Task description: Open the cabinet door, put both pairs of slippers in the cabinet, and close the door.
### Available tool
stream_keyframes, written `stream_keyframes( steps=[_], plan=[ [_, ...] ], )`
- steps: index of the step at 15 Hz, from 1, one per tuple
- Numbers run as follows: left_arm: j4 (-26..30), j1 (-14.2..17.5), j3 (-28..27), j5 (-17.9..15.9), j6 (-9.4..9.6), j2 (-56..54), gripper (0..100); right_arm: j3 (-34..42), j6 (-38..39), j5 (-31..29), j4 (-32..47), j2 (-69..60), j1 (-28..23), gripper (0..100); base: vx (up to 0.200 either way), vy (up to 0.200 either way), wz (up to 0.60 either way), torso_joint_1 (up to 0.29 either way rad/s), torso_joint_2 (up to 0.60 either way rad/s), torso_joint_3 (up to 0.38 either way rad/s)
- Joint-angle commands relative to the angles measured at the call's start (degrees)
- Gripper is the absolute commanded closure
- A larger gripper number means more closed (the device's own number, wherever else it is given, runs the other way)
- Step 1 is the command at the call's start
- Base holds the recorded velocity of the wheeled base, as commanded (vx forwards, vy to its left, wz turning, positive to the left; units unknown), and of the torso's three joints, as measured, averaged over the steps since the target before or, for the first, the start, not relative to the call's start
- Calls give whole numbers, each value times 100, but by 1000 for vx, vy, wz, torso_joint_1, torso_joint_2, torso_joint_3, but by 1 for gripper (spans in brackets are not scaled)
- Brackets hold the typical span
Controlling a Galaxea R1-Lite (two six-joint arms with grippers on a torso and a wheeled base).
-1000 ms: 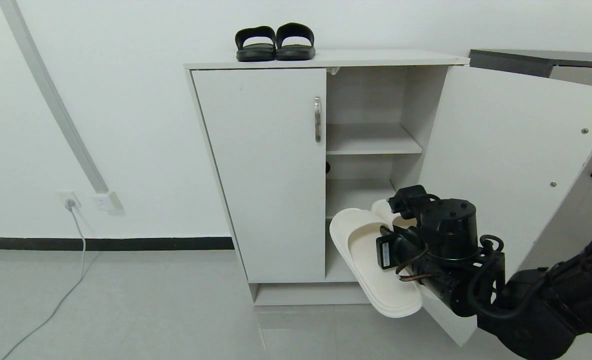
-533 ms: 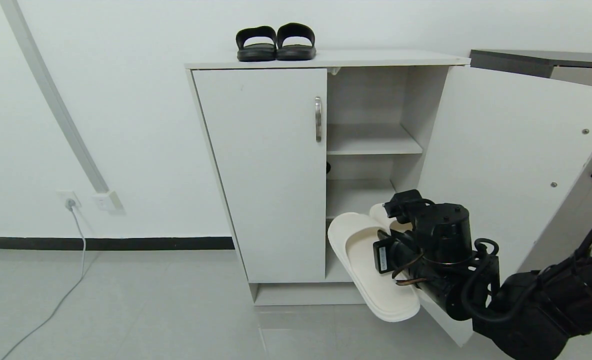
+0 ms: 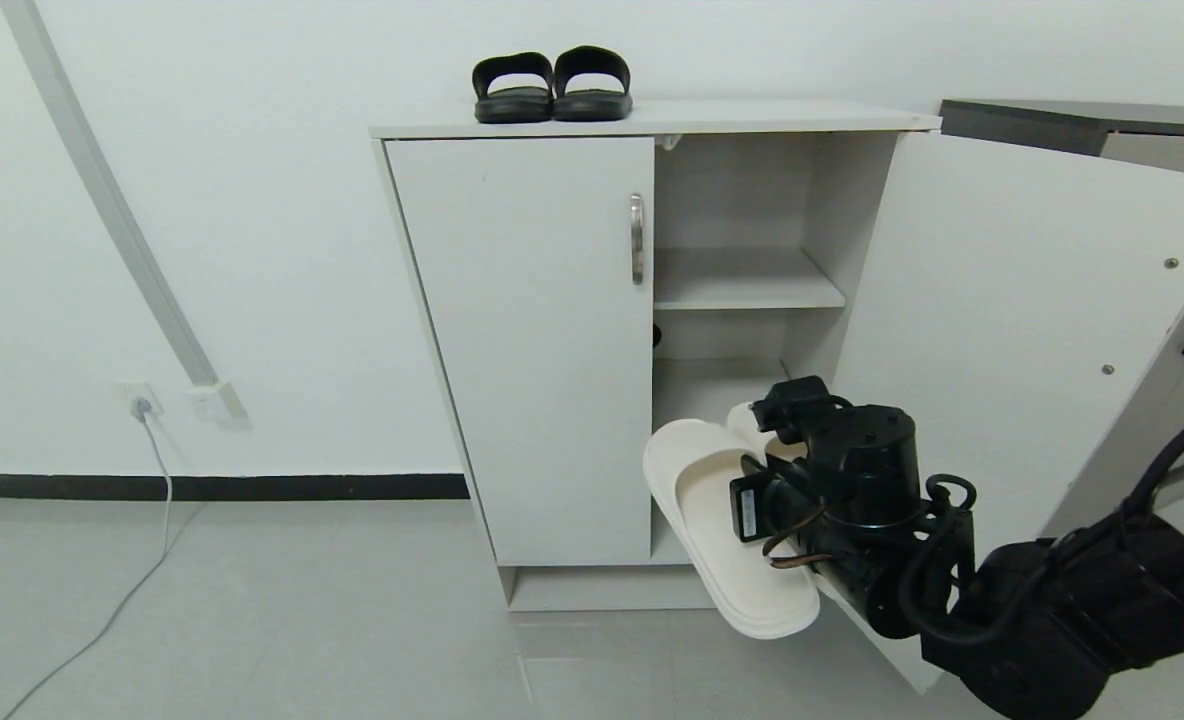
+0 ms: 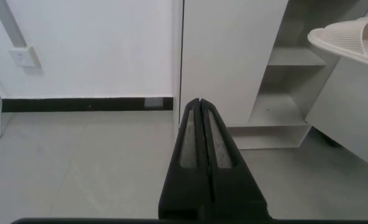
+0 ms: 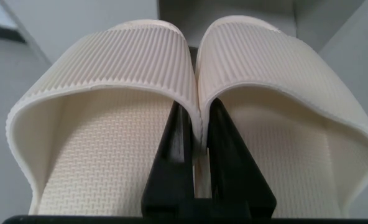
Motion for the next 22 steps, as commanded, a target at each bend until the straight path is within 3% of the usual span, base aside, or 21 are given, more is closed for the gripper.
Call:
stream_keyframes(
  steps=[1, 4, 7, 13, 22],
  plan=[
    [-2, 1, 1, 3, -32, 10, 100, -727, 241, -536, 196, 496, 88, 100, 0, 0, 0, 0, 0, 0],
    [-2, 1, 1, 21, -32, 10, 100, -1395, 487, -914, 609, 803, 97, 100, 0, 0, 0, 0, 0, 0],
    [-2, 1, 1, 12, -32, 10, 100, -1545, 487, -1310, 600, 900, 167, 100, 0, 0, 0, 0, 0, 0],
    [-2, 1, 1, 21, -41, 10, 100, -1492, 496, -1319, 582, 944, 159, 100, 0, -200, 0, 2, 3, 2],
    [6, 1, 1, 21, -93, 10, 100, -1510, 461, -1011, -68, 1559, 159, 100, 0, 0, 0, 0, 0, 0]
  ],
)
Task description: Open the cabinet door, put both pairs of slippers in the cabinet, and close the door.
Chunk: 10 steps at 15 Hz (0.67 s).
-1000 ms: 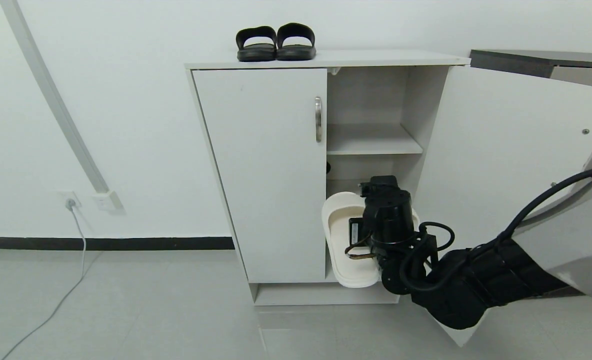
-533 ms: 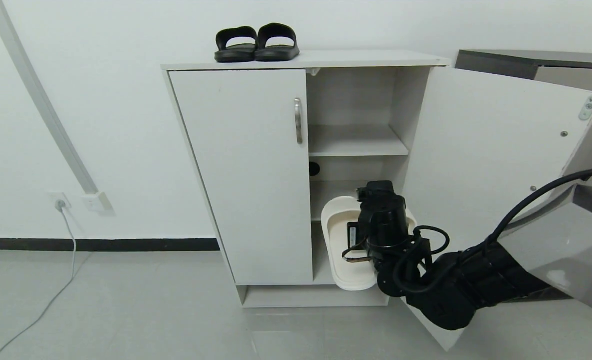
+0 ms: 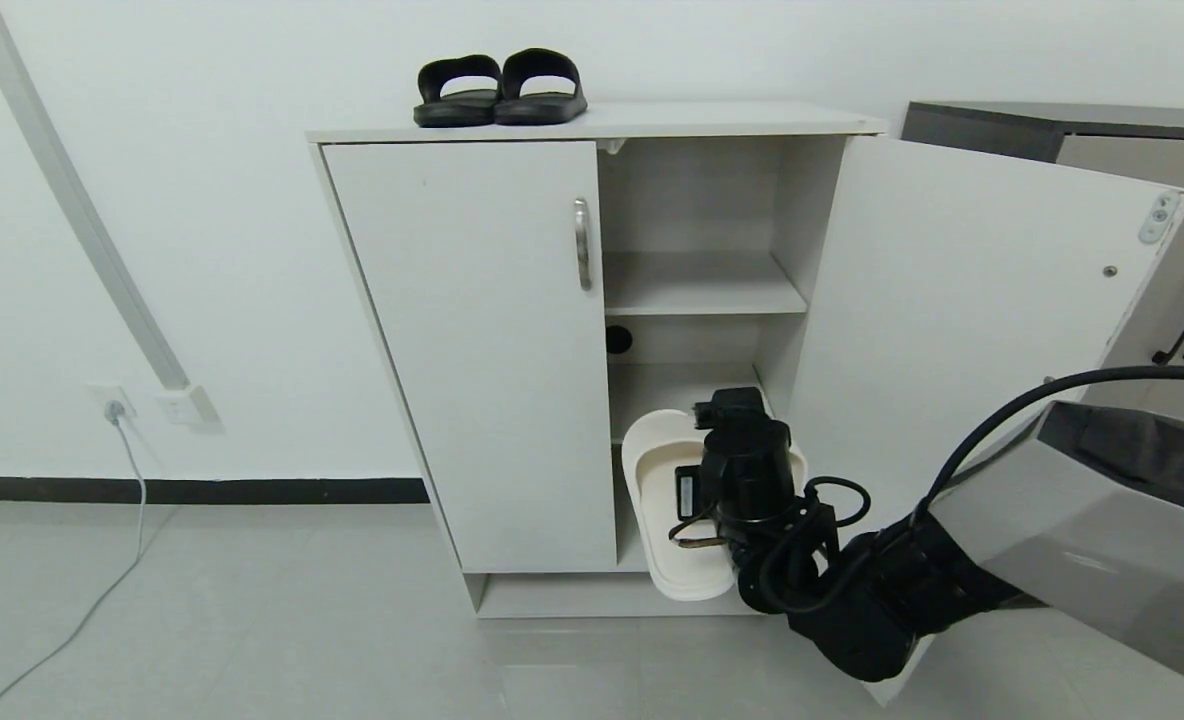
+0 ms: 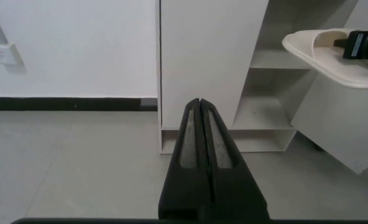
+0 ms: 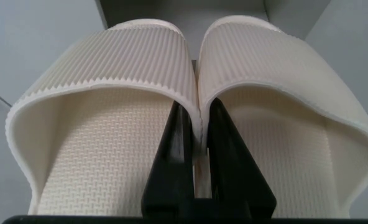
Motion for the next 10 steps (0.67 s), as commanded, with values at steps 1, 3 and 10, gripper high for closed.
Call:
stream_keyframes(
  steps=[1, 3, 10],
  plan=[
    [1, 4, 1, 0, -4, 16, 100, -37, 1, 8, -2, 121, 5, 100, 0, 0, 0, 0, 0, 0],
    [1, 4, 1, 0, -13, 16, 100, -64, 1, 8, -2, 165, 5, 100, 0, 0, 0, 0, 0, 0],
    [1, 4, 1, 0, -13, 16, 100, -125, 1, 17, -2, 288, 5, 100, 0, 0, 0, 1, 1, -84]
  ],
)
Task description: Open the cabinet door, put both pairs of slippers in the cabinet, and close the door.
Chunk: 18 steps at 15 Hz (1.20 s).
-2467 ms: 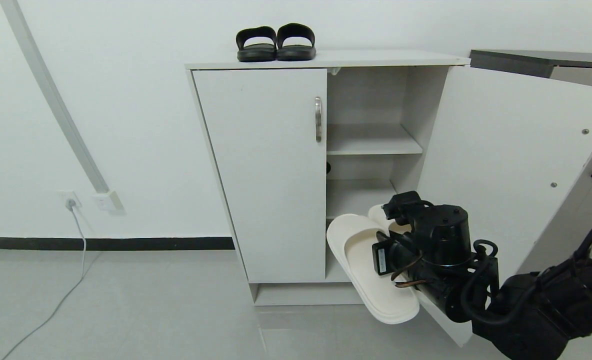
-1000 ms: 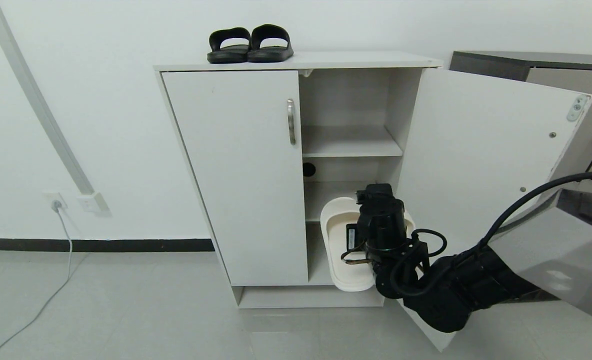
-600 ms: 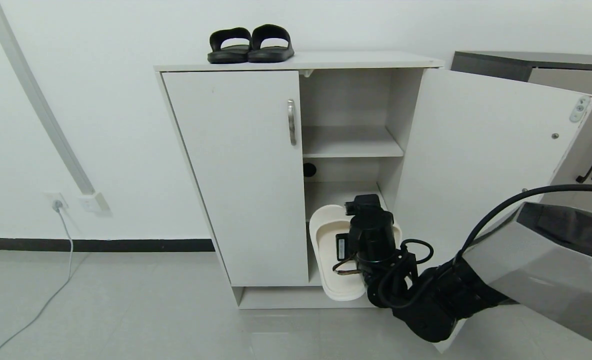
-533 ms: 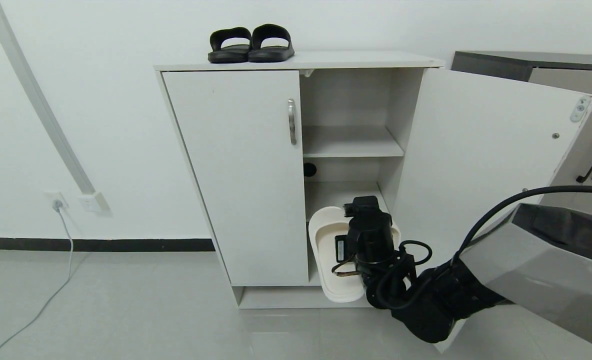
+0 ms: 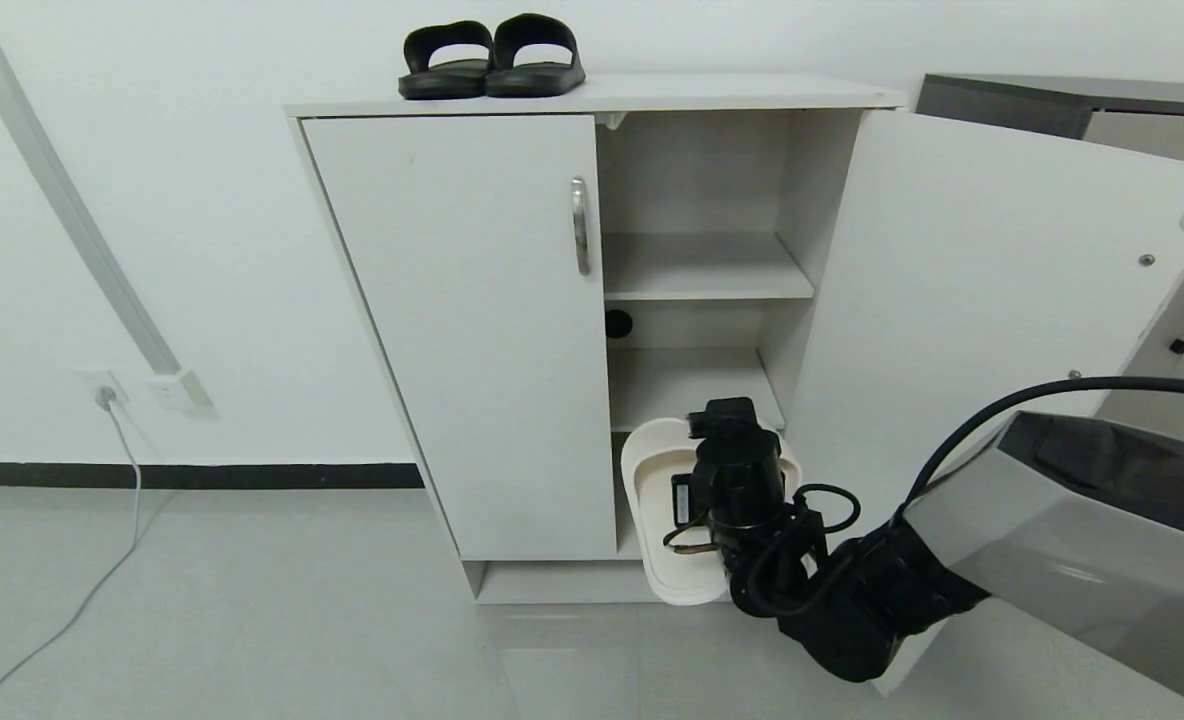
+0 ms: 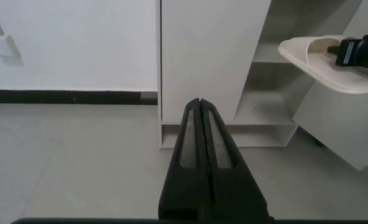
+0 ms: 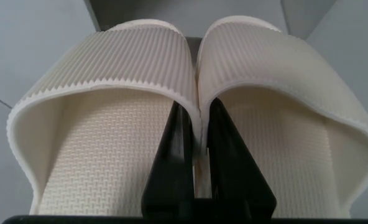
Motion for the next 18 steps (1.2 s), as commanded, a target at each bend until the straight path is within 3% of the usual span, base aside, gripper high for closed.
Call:
stream_keyframes(
  steps=[1, 5, 8, 12, 18],
  plan=[
    [-1, 6, 1, 0, 3, 11, 100, -42, -3, 15, 0, 57, 13, 100, 0, 0, 0, 2, 2, -188],
    [-1, 6, 1, 0, 3, 20, 100, -736, -170, 6, -8, 461, -14, 100, 0, 0, 0, 2, 4, -192],
    [-1, 6, 1, 0, 3, 11, 100, -789, -346, -29, -61, 549, -190, 100, 0, 0, 0, 5, 4, -193],
    [-1, 6, 1, 0, 3, 11, 100, -824, -1040, -20, -1371, 813, -462, 100, 0, 0, 0, 5, 1, -98],
    [-1, 6, 1, 0, -6, 11, 100, -807, -1093, -56, -1661, 707, -515, 100, 0, 0, 0, 0, 0, 0]
  ],
)
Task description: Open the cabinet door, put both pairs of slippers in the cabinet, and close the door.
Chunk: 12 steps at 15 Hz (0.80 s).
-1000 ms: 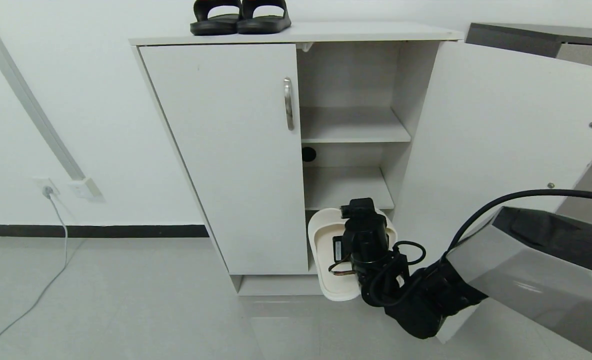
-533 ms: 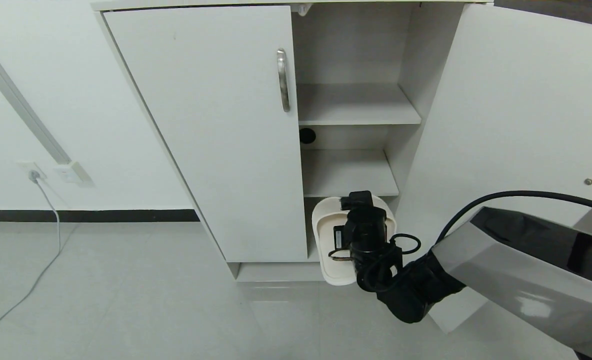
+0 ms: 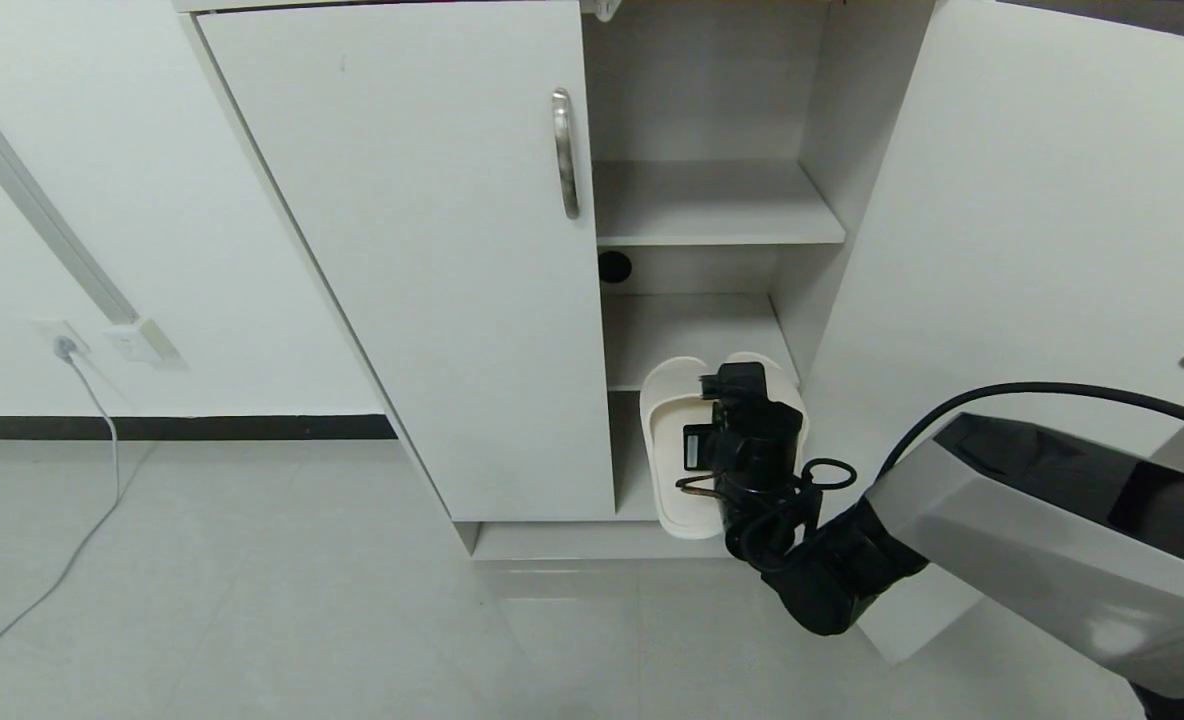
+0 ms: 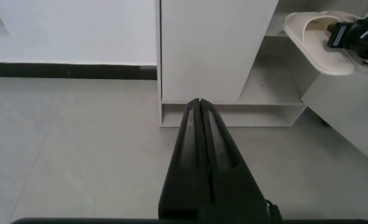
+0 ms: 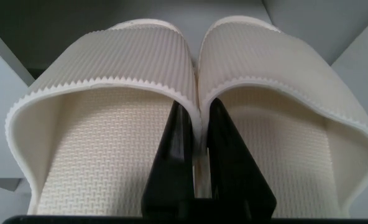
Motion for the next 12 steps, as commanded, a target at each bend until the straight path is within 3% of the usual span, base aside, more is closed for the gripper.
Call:
stream_keyframes(
  steps=[1, 5, 12],
  plan=[
    [-1, 1, 1, -1, 1, 7, 100, 24, 1, -4, -35, -17, 5, 100, 0, 0, 0, 0, 0, 0],
    [-1, 1, 1, -1, 1, 7, 100, 15, 1, -4, -35, -25, 5, 100, 0, 0, 0, 0, 0, 0],
    [-1, 1, 1, -1, 1, 7, 100, 6, 1, -4, -26, 27, -13, 100, 200, 0, 0, 2, 3, 2]
  ],
)
